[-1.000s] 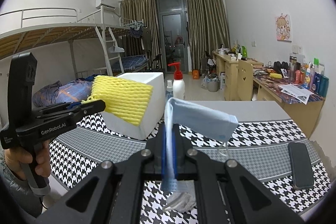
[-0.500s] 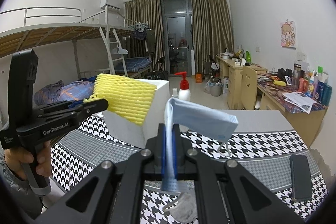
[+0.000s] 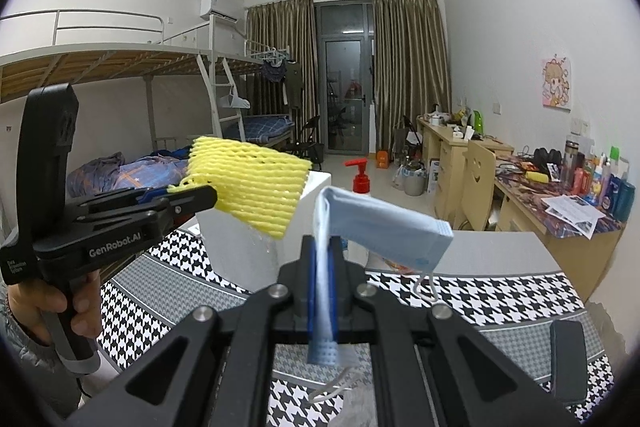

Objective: Organize soft objects
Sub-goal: 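Carry the sponge and mask over the foam box with both tools, then open the left tool to drop the yellow sponge into the foam box, then lower the face mask into the foam box and open the right tool, then withdraw both tools from the foam box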

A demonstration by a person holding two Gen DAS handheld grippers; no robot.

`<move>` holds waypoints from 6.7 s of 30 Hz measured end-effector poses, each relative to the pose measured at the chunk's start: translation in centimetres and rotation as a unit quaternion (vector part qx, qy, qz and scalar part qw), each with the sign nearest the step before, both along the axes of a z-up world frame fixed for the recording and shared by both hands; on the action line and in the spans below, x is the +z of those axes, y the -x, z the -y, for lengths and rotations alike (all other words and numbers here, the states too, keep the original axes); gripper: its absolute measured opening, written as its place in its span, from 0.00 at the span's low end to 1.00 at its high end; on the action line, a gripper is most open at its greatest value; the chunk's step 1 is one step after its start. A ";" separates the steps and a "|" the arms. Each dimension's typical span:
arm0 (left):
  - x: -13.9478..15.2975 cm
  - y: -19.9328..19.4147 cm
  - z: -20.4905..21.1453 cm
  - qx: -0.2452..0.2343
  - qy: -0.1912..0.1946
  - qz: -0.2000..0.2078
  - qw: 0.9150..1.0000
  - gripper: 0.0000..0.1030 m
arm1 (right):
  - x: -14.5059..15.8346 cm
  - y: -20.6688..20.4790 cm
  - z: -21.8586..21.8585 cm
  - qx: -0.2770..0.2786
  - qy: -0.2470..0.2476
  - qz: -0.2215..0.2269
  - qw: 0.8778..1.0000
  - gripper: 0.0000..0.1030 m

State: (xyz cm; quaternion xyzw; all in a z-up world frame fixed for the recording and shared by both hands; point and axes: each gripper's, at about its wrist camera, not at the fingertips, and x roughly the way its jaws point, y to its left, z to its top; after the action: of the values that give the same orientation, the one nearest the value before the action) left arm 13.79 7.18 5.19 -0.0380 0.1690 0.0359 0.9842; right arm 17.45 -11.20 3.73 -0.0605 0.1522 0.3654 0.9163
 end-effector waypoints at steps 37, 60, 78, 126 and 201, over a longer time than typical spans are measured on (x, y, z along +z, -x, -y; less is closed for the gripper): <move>3.2 -3.8 -2.7 0.033 -0.031 0.015 0.999 0.23 | 3.2 -2.6 -3.6 -0.004 0.001 0.020 1.000 0.08; 2.6 -7.1 -5.2 0.084 -0.048 -0.004 0.995 0.23 | 3.7 -4.6 -7.2 0.013 0.018 0.024 0.999 0.08; 1.0 -8.9 -8.0 0.101 -0.029 -0.034 0.994 0.31 | 3.7 -6.5 -10.4 0.031 0.037 0.008 0.999 0.08; 1.2 -2.0 -13.2 0.201 -0.015 -0.013 0.979 0.99 | 3.4 -8.0 -17.3 0.067 0.067 -0.014 0.995 0.08; 2.7 4.2 -7.2 0.184 -0.032 0.002 0.982 0.99 | 4.4 -4.2 -11.8 0.052 0.051 -0.013 0.997 0.84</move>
State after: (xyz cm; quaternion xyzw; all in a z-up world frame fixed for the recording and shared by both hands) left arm 9.62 14.33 7.84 -0.0368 0.1559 0.2215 0.9619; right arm 21.67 0.59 8.12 -0.1099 0.1793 0.4053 0.8897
